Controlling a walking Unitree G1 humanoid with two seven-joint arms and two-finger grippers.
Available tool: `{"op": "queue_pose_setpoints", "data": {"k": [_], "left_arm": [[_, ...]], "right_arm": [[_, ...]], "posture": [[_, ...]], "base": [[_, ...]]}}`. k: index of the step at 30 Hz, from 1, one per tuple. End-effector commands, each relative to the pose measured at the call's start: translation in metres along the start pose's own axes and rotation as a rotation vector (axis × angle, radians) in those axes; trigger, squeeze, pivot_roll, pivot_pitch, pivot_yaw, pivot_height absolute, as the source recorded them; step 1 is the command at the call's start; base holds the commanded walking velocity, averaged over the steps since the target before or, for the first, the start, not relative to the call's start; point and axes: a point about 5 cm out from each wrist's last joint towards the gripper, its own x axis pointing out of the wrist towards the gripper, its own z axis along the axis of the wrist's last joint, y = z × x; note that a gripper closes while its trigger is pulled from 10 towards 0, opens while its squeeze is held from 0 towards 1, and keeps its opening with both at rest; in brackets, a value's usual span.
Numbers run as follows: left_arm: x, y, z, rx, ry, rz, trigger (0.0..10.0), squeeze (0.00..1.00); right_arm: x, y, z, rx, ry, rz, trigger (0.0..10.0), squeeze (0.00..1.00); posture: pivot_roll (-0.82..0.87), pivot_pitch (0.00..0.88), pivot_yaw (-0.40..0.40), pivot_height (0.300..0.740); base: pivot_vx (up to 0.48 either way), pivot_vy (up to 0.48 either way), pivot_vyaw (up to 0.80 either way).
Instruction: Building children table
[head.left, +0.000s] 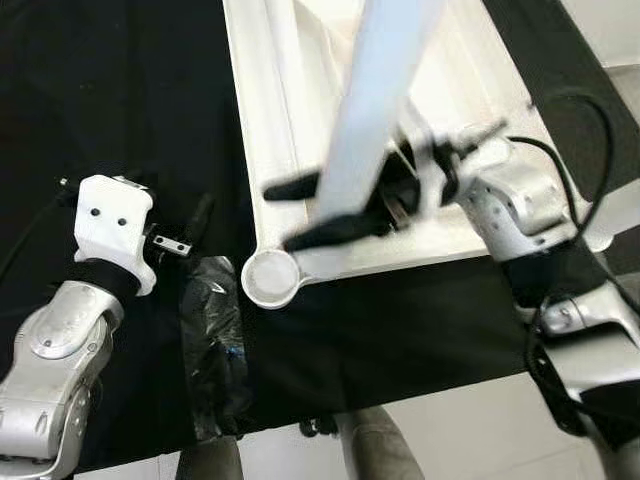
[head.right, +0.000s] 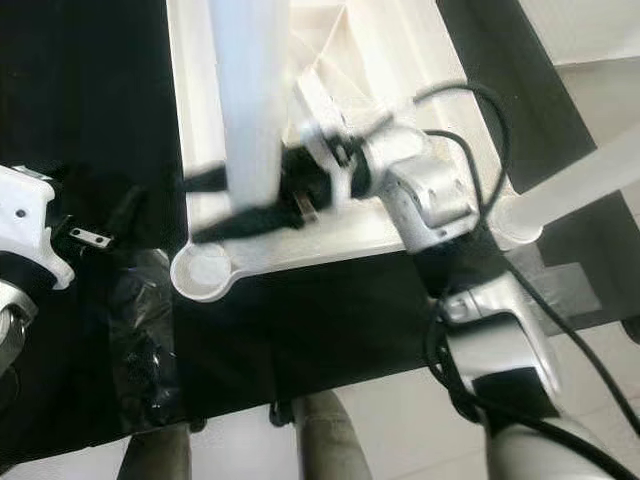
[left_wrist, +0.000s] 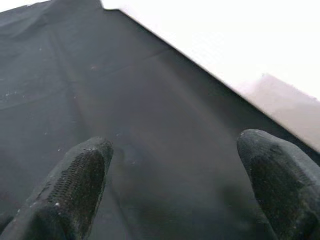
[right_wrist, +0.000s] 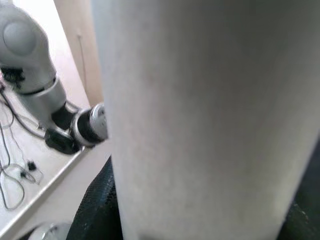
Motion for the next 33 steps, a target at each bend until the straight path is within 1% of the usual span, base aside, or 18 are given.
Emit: {"op": "queue_pose_setpoints", "data": {"k": [1, 2, 4, 6, 7, 8, 9, 10, 15, 19, 21, 23, 25, 26, 28, 30, 31, 33], "left_arm": [[-0.004, 0.002, -0.004, 0.002, 0.012, 0.012, 10.0, 0.00], [-0.004, 0.003, -0.004, 0.005, 0.011, 0.027, 10.0, 0.00], [-0.004, 0.004, -0.004, 0.006, 0.010, 0.031, 10.0, 0.00], [-0.005, 0.006, -0.004, 0.012, 0.008, 0.044, 10.0, 0.00], [-0.005, 0.006, -0.004, 0.012, 0.008, 0.044, 10.0, 0.00], [-0.005, 0.007, -0.003, 0.015, 0.008, 0.051, 10.0, 0.00], [-0.005, 0.007, -0.003, 0.015, 0.008, 0.051, 10.0, 0.00], [-0.006, 0.008, -0.003, 0.017, 0.008, 0.057, 10.0, 0.00], [-0.007, 0.014, -0.004, 0.025, 0.008, 0.089, 10.0, 0.00], [-0.006, 0.014, -0.004, 0.024, 0.007, 0.085, 10.0, 0.00], [-0.007, 0.010, -0.003, 0.015, 0.004, 0.068, 10.0, 0.00], [-0.007, 0.010, -0.003, 0.015, 0.004, 0.068, 10.0, 0.00], [-0.007, 0.007, -0.003, 0.004, 0.001, 0.049, 10.0, 0.00], [-0.007, 0.007, -0.003, 0.004, 0.001, 0.049, 10.0, 0.00], [-0.007, 0.002, -0.003, -0.005, -0.004, 0.029, 10.0, 0.00], [-0.007, 0.001, -0.003, -0.007, -0.006, 0.022, 10.0, 0.00], [-0.007, -0.001, -0.003, -0.011, -0.011, 0.012, 10.0, 0.00], [-0.007, -0.001, -0.003, -0.011, -0.012, 0.010, 10.0, 0.00]], "right_arm": [[0.004, 0.001, 0.008, -0.033, -0.035, 0.017, 10.0, 0.00], [0.009, 0.002, 0.008, -0.065, -0.041, 0.033, 10.0, 0.00], [0.011, 0.002, 0.008, -0.076, -0.043, 0.040, 10.0, 0.00], [0.013, 0.007, 0.004, -0.072, -0.017, 0.096, 10.0, 0.00], [0.013, 0.007, 0.004, -0.072, -0.017, 0.096, 10.0, 0.00], [0.014, 0.010, 0.000, -0.068, 0.005, 0.129, 10.0, 0.00], [0.014, 0.010, 0.000, -0.068, 0.005, 0.129, 10.0, 0.00], [0.015, 0.013, -0.003, -0.066, 0.025, 0.156, 10.0, 0.00], [0.018, 0.017, -0.008, -0.049, 0.053, 0.187, 10.0, 0.00], [0.020, 0.017, -0.010, -0.051, 0.071, 0.184, 10.0, 0.00], [0.017, 0.019, -0.013, -0.059, 0.103, 0.203, 10.0, 0.00], [0.017, 0.019, -0.013, -0.059, 0.103, 0.203, 10.0, 0.00], [0.014, 0.023, -0.016, -0.072, 0.142, 0.224, 10.0, 0.00], [0.014, 0.023, -0.016, -0.072, 0.142, 0.224, 10.0, 0.00], [0.012, 0.030, -0.020, -0.081, 0.190, 0.258, 10.0, 0.00], [0.012, 0.033, -0.021, -0.084, 0.204, 0.269, 10.0, 0.00], [0.012, 0.037, -0.025, -0.096, 0.235, 0.285, 10.0, 0.00], [0.012, 0.038, -0.026, -0.101, 0.241, 0.286, 10.0, 0.00]], "posture": [[0.07, 0.445, -0.124, 0.740], [0.07, 0.444, -0.126, 0.740], [0.07, 0.444, -0.126, 0.740], [0.07, 0.444, -0.129, 0.740], [0.07, 0.444, -0.129, 0.740], [0.08, 0.443, -0.131, 0.740], [0.08, 0.443, -0.131, 0.740], [0.08, 0.443, -0.131, 0.740], [0.07, 0.442, -0.135, 0.740], [0.07, 0.442, -0.135, 0.740], [0.07, 0.442, -0.135, 0.740], [0.07, 0.442, -0.135, 0.740], [0.08, 0.441, -0.133, 0.740], [0.08, 0.441, -0.133, 0.740], [0.07, 0.439, -0.132, 0.740], [0.07, 0.439, -0.132, 0.740], [0.07, 0.435, -0.131, 0.740], [0.07, 0.433, -0.131, 0.740]], "base": [[0.000, 0.000, 0.00], [0.000, 0.000, 0.79], [0.000, 0.000, 0.79], [0.000, 0.000, 0.80], [0.000, 0.000, 0.80], [0.000, 0.000, 0.79], [0.000, 0.000, 0.79], [0.000, 0.000, 0.79], [0.000, 0.000, 0.79], [0.000, 0.000, 0.00], [0.000, 0.000, 0.00], [0.000, 0.000, 0.00], [0.000, 0.000, 0.00], [0.000, 0.000, 0.00], [0.000, 0.000, 0.00], [0.000, 0.000, 0.00], [0.000, 0.000, 0.00], [0.000, 0.000, 0.00]]}}
